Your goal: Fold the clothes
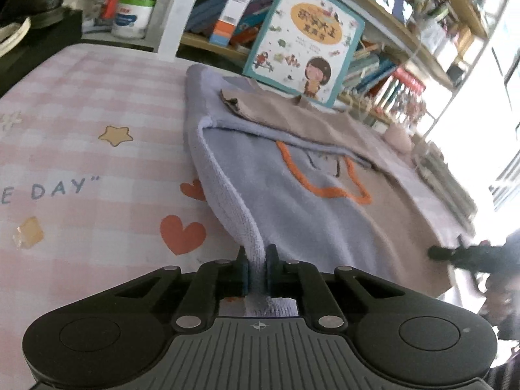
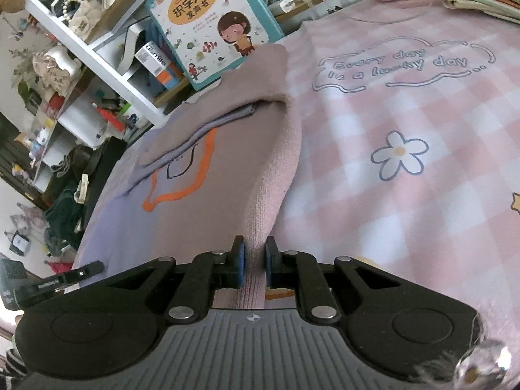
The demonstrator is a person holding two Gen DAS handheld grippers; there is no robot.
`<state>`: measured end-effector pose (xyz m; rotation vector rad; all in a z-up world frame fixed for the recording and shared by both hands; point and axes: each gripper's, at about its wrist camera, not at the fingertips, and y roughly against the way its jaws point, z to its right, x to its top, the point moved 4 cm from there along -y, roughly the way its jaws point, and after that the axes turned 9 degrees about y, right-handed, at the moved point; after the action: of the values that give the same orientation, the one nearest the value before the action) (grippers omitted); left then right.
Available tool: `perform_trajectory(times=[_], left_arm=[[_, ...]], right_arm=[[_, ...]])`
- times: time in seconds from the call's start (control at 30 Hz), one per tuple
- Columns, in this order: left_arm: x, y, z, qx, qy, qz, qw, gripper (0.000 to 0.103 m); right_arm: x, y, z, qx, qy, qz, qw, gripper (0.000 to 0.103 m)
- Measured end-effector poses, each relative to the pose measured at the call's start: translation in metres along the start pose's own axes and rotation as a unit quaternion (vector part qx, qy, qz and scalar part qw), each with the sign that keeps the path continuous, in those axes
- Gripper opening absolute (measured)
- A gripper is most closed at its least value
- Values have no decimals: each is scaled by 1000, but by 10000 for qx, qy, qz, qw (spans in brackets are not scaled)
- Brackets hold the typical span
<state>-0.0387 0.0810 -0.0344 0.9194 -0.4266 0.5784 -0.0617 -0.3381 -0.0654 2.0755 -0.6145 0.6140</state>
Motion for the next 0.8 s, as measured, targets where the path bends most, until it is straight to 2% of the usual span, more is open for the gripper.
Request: perform_trajectory(times=[0.1, 0.17, 0.27, 0.33, 0.4, 0.5, 0.63, 0.67, 0.7, 0.8], left_arm=[[-1, 6, -5, -143, 251, 19, 9996, 8], [-5, 3, -5, -94, 224, -48, 9997, 8], [-9, -3, -3, 38, 126, -193, 9997, 10], [-7, -4, -4, 17, 166, -265, 9995, 18], [-5, -4, -3, -127, 191, -350, 9991, 34], [-6, -4, 1, -211, 50, -408, 9989, 42], [-5, -7, 0, -249, 143, -391, 9988, 37], [-4, -8, -1, -227, 220, -381, 9988, 31], [-4, -9, -3, -167, 242, -374, 9989, 19], [-4, -9, -6, -80, 205, -370, 9991, 9]], right_arm=[[1, 1, 0, 62, -31, -31, 10000, 12], [1, 2, 2, 72, -66, -76, 9999, 13], [1, 5, 4, 113, -148, -85, 9998, 21], [1, 8, 5, 123, -161, -93, 9998, 27], [0, 11, 5, 247, -192, -116, 9994, 39], [-4, 14, 3, 441, -159, -187, 9987, 42], [-8, 15, 1, 462, -104, -215, 9986, 37], [-8, 16, 1, 418, -109, -217, 9988, 31], [-8, 16, 2, 373, -114, -224, 9990, 22], [-8, 16, 8, 312, -186, -257, 9990, 14]])
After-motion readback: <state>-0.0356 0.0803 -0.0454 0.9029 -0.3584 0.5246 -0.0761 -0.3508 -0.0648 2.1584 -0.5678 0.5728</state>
